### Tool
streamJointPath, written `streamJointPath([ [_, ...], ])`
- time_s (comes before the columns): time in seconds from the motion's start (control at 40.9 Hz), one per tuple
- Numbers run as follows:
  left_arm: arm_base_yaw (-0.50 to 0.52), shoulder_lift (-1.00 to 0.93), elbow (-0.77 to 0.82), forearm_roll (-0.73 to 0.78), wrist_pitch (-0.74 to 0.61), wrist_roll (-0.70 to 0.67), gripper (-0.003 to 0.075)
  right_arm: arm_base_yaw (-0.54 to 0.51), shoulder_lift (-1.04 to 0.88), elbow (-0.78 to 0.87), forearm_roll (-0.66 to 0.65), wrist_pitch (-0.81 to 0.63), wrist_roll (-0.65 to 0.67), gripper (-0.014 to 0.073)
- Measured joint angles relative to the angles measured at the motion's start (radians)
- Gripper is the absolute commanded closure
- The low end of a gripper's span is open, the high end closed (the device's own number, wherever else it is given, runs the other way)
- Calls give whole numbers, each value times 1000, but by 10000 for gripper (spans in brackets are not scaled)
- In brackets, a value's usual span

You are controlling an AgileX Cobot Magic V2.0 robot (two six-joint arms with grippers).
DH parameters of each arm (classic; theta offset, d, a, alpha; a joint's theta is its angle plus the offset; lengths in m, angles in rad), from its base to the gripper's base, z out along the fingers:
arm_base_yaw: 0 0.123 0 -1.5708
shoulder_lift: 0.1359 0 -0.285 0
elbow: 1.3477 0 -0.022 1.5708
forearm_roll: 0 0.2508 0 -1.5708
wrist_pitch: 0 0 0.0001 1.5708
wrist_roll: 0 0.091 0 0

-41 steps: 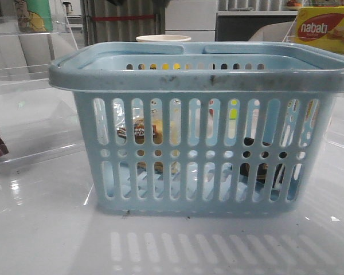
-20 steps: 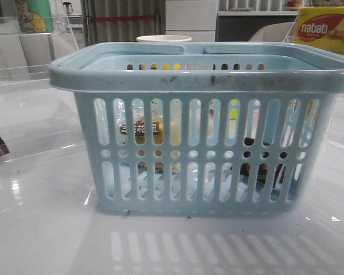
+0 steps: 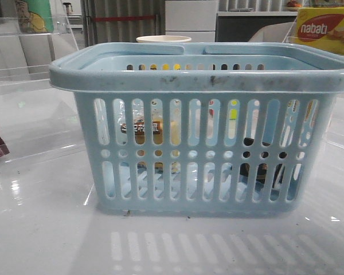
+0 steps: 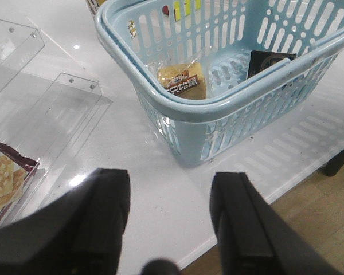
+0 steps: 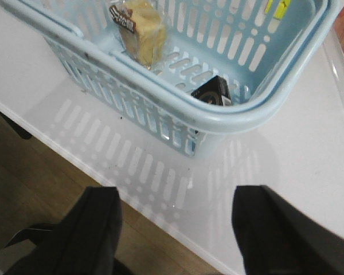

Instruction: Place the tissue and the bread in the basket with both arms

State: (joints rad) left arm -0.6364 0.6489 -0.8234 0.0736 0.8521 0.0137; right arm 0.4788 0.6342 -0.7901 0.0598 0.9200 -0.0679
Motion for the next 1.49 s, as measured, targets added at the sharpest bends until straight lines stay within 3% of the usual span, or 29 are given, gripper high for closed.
streamJointPath([
  [0.22,0,4,28,0,-8,-2,522,0,-53,80,0,0,3,455],
  [0.367,0,4,37,0,-37,-2,629,0,-53,84,0,0,3,573],
  [1.076,26,-47,94,0,-99,-2,627,0,-53,84,0,18,5,567],
  [1.297,230,-262,337,5,-309,-2,627,0,-53,84,0,18,5,567],
  [1.492,437,-493,583,-87,-491,-2,627,0,-53,84,0,18,5,567],
])
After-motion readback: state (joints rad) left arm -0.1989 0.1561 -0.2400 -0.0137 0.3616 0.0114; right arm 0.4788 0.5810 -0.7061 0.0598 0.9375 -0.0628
